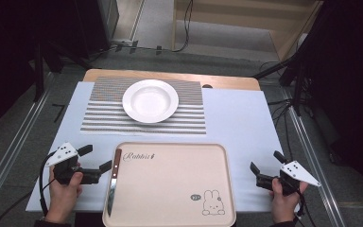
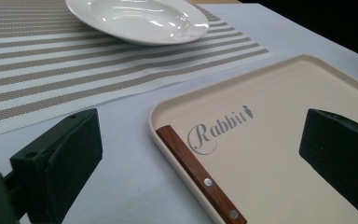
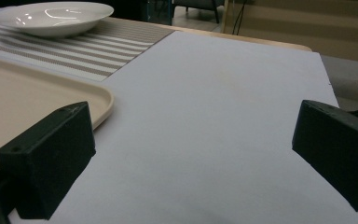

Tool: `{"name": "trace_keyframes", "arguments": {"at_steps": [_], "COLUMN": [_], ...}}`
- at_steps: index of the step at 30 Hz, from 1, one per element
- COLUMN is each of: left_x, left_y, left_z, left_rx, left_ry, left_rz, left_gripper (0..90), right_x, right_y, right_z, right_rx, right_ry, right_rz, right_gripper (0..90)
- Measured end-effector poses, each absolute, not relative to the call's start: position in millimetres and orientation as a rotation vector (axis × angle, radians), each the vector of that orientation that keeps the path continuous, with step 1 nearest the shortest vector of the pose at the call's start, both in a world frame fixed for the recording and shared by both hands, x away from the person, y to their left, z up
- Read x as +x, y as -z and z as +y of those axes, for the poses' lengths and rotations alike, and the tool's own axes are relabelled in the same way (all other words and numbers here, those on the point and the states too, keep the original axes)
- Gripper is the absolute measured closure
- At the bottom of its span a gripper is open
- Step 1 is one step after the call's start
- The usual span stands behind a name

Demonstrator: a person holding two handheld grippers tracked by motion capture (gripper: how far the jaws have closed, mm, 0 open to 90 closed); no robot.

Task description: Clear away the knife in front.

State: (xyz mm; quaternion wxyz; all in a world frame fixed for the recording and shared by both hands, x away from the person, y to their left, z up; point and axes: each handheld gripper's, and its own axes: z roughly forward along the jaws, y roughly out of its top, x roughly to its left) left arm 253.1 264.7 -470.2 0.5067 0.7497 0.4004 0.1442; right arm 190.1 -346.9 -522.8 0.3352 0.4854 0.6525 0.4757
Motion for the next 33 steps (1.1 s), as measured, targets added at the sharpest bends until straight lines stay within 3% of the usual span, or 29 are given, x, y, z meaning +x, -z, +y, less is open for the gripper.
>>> {"name": "trace_keyframes", "arguments": {"at_steps": [33], "left_x": [258], "left_y": [472], "left_z": [337], "left_rx": [1.726], "left_ry": [-0.507], "left_rz": [1.092], "left_gripper": [0.0], "right_x": [190], "right_y": [523], "right_z": [-348], "right_rx": [1.265], "right_ry": [-1.244], "right_rz": [1.701], "right_gripper": [0.0]}}
